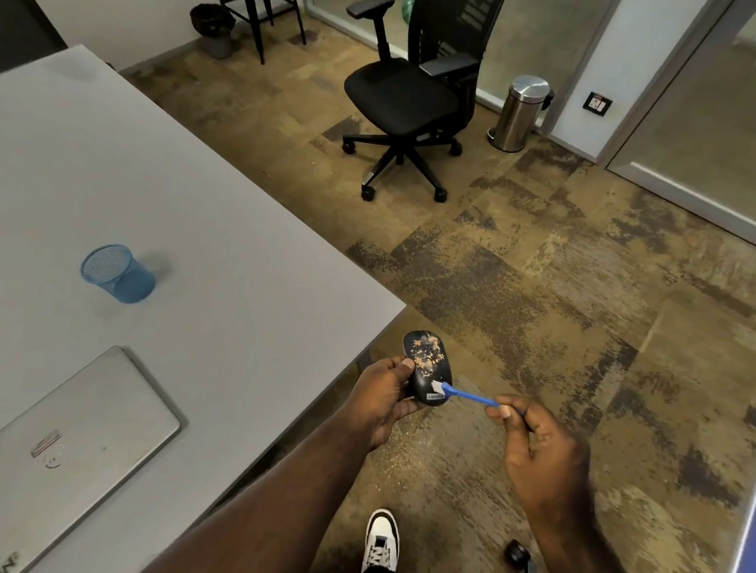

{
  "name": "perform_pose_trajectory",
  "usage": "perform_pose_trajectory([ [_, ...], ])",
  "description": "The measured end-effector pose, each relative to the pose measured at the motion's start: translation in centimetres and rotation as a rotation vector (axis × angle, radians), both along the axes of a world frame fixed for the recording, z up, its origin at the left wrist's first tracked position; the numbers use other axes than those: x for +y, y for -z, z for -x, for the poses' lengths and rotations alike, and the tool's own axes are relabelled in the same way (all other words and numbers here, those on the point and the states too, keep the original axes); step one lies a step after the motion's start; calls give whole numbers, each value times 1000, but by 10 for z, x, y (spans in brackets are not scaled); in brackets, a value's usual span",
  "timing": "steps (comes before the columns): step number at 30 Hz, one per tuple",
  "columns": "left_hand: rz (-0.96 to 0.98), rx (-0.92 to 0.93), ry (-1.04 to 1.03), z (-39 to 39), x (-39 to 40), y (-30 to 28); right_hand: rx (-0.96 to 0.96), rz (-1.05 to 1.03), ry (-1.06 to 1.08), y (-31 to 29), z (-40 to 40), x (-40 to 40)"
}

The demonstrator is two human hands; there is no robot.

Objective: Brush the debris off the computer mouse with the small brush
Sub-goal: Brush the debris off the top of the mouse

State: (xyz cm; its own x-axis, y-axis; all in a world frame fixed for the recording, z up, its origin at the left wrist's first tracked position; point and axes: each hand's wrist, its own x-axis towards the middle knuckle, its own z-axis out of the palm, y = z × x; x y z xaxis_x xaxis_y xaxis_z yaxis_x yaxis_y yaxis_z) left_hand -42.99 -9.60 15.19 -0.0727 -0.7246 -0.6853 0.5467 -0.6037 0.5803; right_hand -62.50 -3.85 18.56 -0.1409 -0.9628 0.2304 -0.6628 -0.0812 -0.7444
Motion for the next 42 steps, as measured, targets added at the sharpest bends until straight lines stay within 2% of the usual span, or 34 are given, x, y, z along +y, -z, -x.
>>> perform_pose_trajectory([
  [5,17,-6,12,-2,2,1,-21,-6,114,1,10,-2],
  [11,20,-5,7,0,1,0,-43,-32,-20,-2,1,1],
  [16,21,-11,18,-2,2,1,-42,-27,115,0,13,-4],
  [23,33,4,25,-1,3,0,-36,-19,2,-3,5,-1],
  [28,24,-13,28,-3,5,1,0,-7,82,-2,12,-4],
  [34,37,-1,29,-3,7,0,-19,-10,-7,-7,10,-1],
  [39,25,3,34,-5,8,1,11,-33,74,-3,17,-4],
  [42,20,9,39,-5,9,2,20,11,38,-8,17,-6],
])
